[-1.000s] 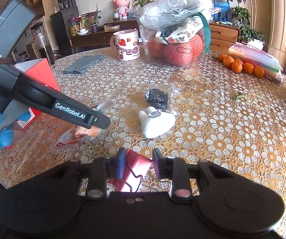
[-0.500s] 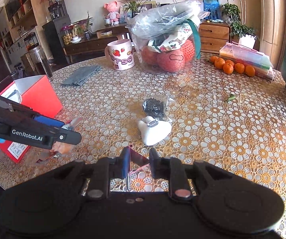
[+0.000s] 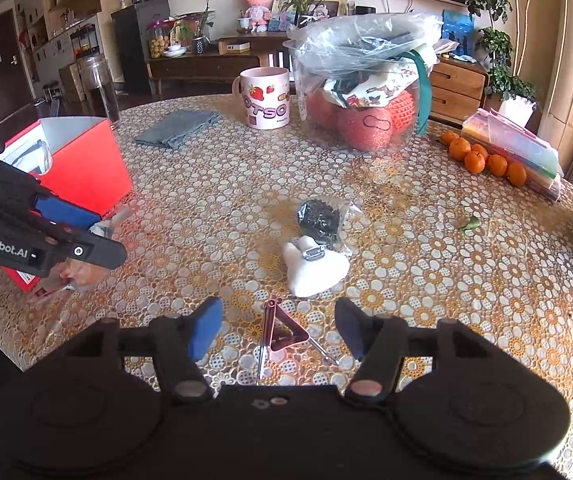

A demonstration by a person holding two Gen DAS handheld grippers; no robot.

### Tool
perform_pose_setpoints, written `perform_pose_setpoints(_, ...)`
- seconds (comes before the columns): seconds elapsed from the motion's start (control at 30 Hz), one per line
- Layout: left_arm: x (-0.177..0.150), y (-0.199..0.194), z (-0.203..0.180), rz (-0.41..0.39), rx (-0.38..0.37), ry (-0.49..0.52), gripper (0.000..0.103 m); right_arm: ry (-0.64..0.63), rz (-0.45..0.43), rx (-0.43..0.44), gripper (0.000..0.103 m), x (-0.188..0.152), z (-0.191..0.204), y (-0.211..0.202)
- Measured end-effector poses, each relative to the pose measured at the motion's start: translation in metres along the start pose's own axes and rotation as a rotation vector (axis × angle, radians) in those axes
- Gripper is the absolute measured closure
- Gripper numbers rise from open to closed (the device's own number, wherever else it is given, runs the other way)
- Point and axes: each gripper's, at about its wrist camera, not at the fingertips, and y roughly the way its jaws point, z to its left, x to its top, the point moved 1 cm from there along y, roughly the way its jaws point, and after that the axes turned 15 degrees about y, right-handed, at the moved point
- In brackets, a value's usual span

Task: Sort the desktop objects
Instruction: 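Close right tool on red binder clip while left tool holds sausage packet, then carry sausage packet in left tool and binder clip in right tool into shoebox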

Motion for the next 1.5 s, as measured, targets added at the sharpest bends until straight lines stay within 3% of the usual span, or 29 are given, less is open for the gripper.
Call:
perform_pose_setpoints(0.4, -0.004, 0.010, 0.002, 0.030, 0.002, -0.006, 0.058, -0.002, 0.074, -0.038, 0.052, -0.009, -0.003, 0.040)
perform_pose_setpoints(0.57, -0.005, 0.011, 0.000, 0.036, -0.001, -0.003, 0.057, -0.011, 0.076, -0.063, 0.069, -0.010, -0.002, 0.043)
perform_pose_setpoints(0.83, -0.005, 0.004, -0.002, 0.027, -0.007, 0.000, 0.057, 0.004, 0.055, -0.068, 0.081, -0.008, -0.001, 0.032)
perform_pose_setpoints(0.93, -0.005, 0.000, -0.001, 0.021, -0.007, 0.003, 0.057, 0.015, 0.034, -0.070, 0.095, -0.006, 0.002, 0.024)
perform_pose_setpoints(1.1, -0.006, -0.006, 0.000, 0.014, -0.003, 0.002, 0.057, 0.011, 0.022, -0.086, 0.095, -0.004, 0.004, 0.016)
perform_pose_setpoints(1.5, -0.010, -0.030, 0.007, -0.001, -0.003, 0.024, 0.057, 0.016, -0.011, -0.033, 0.095, 0.009, 0.026, -0.017)
